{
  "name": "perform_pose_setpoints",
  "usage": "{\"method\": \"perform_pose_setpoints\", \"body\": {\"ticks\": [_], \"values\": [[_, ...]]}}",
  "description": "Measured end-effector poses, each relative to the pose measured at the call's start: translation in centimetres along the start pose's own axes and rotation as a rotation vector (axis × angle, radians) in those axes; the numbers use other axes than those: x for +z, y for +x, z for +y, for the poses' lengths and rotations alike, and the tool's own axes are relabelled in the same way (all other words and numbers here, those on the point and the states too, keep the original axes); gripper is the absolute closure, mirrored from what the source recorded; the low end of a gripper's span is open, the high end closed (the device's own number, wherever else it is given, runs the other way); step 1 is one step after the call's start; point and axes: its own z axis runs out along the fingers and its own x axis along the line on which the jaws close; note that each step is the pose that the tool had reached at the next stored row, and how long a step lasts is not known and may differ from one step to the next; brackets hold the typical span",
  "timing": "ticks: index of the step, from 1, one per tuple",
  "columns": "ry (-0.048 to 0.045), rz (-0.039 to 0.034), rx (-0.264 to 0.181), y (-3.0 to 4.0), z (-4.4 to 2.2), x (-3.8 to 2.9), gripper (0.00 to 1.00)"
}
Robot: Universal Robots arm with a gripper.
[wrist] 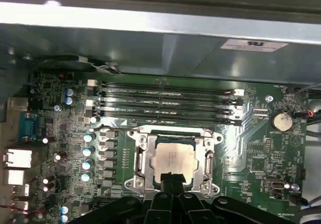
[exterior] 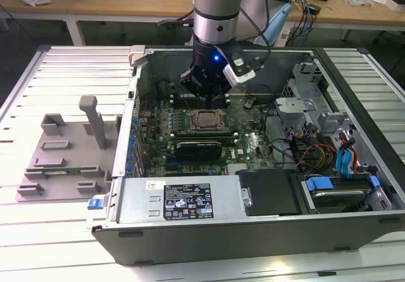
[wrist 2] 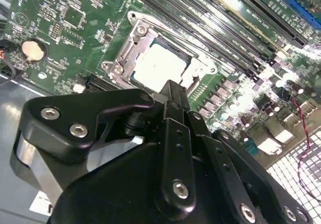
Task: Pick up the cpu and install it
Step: 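Install the first cpu locking lever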
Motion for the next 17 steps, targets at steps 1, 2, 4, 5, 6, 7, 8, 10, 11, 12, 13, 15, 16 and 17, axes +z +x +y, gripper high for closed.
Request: {"method": "perform_pose_setpoints", "body": {"ticks": [1, 2, 4, 5, 6, 7, 8, 10, 11, 12, 13, 15, 16, 17], "values": [[0.0000, 0.0001, 0.000, 0.43, 0.02, 0.00, 0.89], [0.0000, 0.0000, 0.000, 1.00, 0.05, 0.00, 0.89], [0.0000, -0.0002, 0.000, 1.92, 0.10, -0.01, 0.89], [0.0000, -0.0002, 0.000, 2.36, 0.13, -0.01, 0.89], [0.0000, -0.0003, 0.000, 2.61, 0.14, -0.01, 0.89], [0.0001, -0.0002, 0.000, 2.82, 0.15, -0.02, 0.89], [0.0001, -0.0004, 0.000, 3.17, 0.17, -0.02, 0.89], [0.0000, -0.0007, 0.000, 4.10, 0.22, -0.02, 0.89], [0.0000, -0.0006, 0.000, 4.36, 0.24, -0.02, 0.89], [-0.0071, -0.0009, 0.000, 4.49, 0.24, -0.02, 0.89], [-0.0270, -0.0021, 0.000, 4.54, 0.23, -0.02, 0.89], [-0.0347, -0.0025, 0.000, 4.62, 0.23, -0.02, 0.89], [-0.0383, -0.0026, 0.000, 4.89, 0.24, -0.02, 0.89], [-0.0395, -0.0027, 0.000, 5.04, 0.24, -0.02, 0.89]]}}
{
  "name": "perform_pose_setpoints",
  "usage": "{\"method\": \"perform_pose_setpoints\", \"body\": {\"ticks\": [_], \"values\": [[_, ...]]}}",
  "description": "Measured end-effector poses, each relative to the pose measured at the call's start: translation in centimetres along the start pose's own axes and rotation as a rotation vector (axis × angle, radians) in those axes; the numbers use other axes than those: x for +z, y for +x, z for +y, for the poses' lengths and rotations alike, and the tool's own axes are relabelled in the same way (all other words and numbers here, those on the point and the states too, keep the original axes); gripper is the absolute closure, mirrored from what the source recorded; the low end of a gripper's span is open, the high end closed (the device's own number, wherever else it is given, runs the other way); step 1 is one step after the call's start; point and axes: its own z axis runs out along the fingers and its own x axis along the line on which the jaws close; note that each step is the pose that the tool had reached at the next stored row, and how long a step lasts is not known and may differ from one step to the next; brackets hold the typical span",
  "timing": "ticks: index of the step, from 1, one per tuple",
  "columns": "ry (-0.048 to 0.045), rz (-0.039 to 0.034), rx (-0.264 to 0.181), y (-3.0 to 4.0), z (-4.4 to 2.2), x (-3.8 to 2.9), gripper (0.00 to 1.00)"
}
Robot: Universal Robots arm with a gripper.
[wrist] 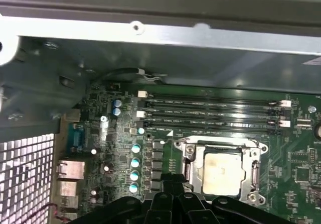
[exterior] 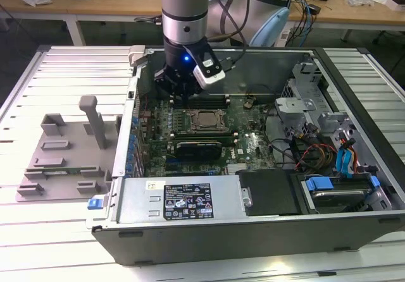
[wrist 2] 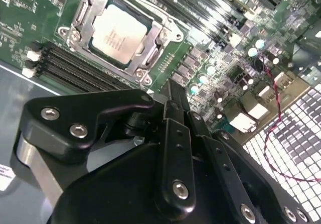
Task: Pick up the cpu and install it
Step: 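Install the first cpu locking lever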
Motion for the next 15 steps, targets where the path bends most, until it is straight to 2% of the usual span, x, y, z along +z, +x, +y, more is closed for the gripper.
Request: {"method": "perform_pose_setpoints", "body": {"ticks": [1, 3, 4, 5, 6, 8, 10, 12, 14, 15], "values": [[-0.0010, -0.0001, 0.000, 0.15, 0.01, 0.00, 0.89], [-0.0099, -0.0005, 0.000, 0.55, 0.01, 0.01, 0.89], [-0.0171, -0.0010, 0.000, 0.59, 0.01, 0.02, 0.89], [-0.0305, -0.0017, 0.000, 0.66, 0.00, 0.02, 0.89], [-0.0352, -0.0020, 0.000, 0.70, 0.00, 0.02, 0.89], [-0.0398, -0.0022, 0.000, 0.95, 0.00, 0.03, 0.89], [-0.0503, -0.0028, 0.000, 1.21, -0.01, 0.04, 0.89], [-0.0544, -0.0029, 0.000, 1.34, -0.01, 0.05, 0.89], [-0.0648, -0.0036, 0.000, 1.37, -0.01, 0.05, 0.89], [-0.0852, -0.0047, 0.001, 1.39, -0.02, 0.05, 0.89]]}}
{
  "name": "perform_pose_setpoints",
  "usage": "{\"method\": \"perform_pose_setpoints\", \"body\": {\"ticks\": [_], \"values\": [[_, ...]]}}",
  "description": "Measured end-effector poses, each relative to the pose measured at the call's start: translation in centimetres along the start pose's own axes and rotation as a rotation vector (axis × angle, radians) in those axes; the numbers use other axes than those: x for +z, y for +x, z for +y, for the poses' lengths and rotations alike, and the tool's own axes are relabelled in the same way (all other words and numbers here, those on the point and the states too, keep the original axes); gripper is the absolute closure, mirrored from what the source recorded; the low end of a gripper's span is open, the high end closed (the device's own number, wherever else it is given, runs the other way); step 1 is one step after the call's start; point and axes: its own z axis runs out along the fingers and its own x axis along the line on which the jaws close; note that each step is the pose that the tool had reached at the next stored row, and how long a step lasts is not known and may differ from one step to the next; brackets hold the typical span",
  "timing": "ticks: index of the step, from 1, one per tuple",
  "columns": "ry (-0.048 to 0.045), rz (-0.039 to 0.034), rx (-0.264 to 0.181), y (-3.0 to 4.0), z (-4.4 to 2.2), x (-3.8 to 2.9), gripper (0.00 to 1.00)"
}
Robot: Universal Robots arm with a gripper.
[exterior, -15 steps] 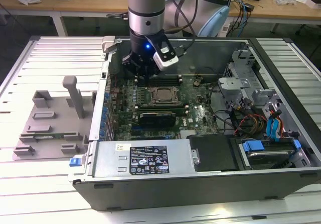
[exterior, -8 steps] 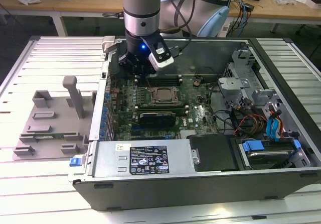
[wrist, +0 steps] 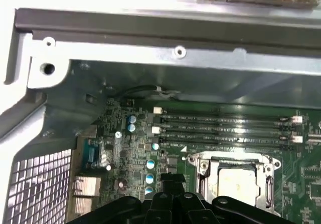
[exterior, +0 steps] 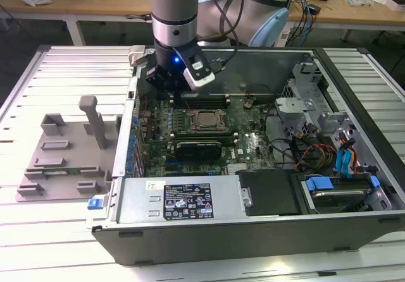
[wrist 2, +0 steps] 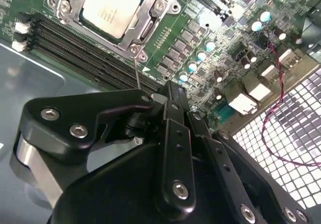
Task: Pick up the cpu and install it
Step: 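Install the first cpu locking lever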
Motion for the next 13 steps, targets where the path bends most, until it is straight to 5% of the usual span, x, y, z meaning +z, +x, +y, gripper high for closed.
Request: {"method": "perform_pose_setpoints", "body": {"ticks": [2, 5, 6, 7, 10, 12, 13], "values": [[-0.0096, -0.0005, 0.000, 0.17, 0.00, 0.01, 0.89], [-0.0565, -0.0031, 0.000, 0.52, 0.01, 0.02, 0.89], [-0.0590, -0.0033, 0.000, 0.53, 0.01, 0.04, 0.89], [-0.0742, -0.0040, 0.000, 0.53, 0.01, 0.08, 0.89], [-0.0797, -0.0044, 0.000, 0.53, 0.01, 0.10, 0.89], [-0.0971, -0.0052, 0.000, 0.53, 0.00, 0.09, 0.89], [-0.0973, -0.0053, 0.000, 0.53, 0.00, 0.09, 0.89]]}}
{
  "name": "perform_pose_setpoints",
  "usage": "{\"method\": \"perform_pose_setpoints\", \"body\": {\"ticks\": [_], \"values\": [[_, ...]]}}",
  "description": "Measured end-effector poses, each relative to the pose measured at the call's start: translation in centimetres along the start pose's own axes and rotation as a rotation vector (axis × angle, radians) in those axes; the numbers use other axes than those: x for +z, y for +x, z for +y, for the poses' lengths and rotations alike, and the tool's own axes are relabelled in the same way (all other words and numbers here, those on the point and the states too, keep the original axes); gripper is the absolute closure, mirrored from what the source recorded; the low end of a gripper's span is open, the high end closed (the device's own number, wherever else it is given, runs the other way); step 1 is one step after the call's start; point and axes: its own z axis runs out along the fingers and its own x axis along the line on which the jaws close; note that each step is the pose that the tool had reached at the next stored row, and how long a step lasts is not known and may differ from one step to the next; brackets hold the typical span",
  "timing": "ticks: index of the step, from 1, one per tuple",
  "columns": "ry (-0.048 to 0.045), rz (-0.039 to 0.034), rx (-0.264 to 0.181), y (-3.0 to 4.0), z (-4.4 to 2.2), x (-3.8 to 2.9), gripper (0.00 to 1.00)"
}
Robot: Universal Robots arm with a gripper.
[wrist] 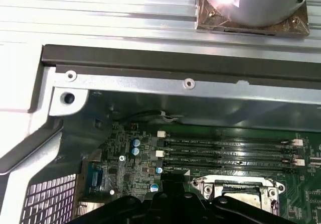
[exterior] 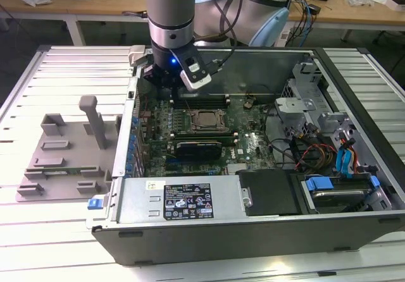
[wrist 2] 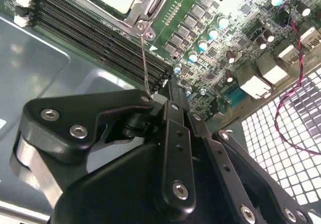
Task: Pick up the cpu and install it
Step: 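Install the first cpu locking lever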
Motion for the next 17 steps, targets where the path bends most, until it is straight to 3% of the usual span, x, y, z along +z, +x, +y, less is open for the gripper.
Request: {"method": "perform_pose_setpoints", "body": {"ticks": [1, 9, 13, 15, 17], "values": [[-0.0001, 0.0001, 0.000, -0.02, 0.00, 0.00, 0.89], [0.0000, 0.0000, 0.000, -3.99, -0.24, 0.10, 0.89], [-0.0001, 0.0000, 0.000, -4.26, -0.26, 0.18, 0.89], [0.0001, 0.0000, 0.000, -4.86, -0.33, 0.30, 0.89], [0.0085, -0.0004, 0.004, -5.20, -0.36, 0.36, 0.89]]}}
